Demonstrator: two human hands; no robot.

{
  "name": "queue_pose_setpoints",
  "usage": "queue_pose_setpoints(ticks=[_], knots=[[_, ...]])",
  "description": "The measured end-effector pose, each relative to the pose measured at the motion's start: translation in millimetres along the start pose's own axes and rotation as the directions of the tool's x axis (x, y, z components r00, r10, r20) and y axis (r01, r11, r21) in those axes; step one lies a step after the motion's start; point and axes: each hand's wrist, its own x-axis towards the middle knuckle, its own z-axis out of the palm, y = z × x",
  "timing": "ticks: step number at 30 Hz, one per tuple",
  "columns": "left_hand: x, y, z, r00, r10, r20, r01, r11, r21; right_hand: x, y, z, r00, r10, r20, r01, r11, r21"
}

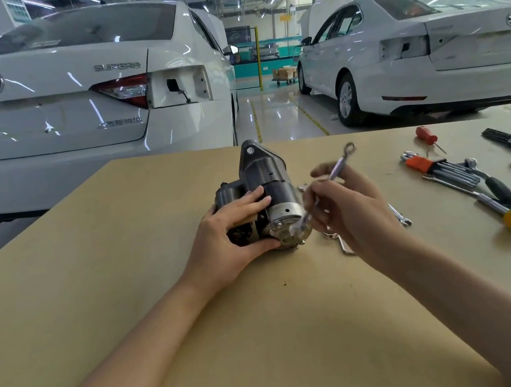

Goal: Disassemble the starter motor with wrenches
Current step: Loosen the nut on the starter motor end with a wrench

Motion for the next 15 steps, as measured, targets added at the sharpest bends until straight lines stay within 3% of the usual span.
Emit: queue_pose_setpoints(ticks=[3, 9, 15], knots=[[0.3, 1.3, -0.2, 1.0, -0.006, -0.006, 0.006, 1.0, 0.008, -1.0, 3.9, -15.5, 0.986, 0.166, 0.002, -0.162, 0.963, 0.215], [1.1, 1.0, 0.6, 1.0, -0.017, -0.013, 0.017, 1.0, 0.002, -5.1, 12.6, -18.6, 0.987, 0.153, -0.055, -0.14, 0.97, 0.197], [0.8, -0.3, 1.2, 1.0, -0.025, -0.015, 0.025, 1.0, -0.014, -8.3, 24.6, -13.2, 0.967, 0.238, -0.095, -0.196, 0.925, 0.324]])
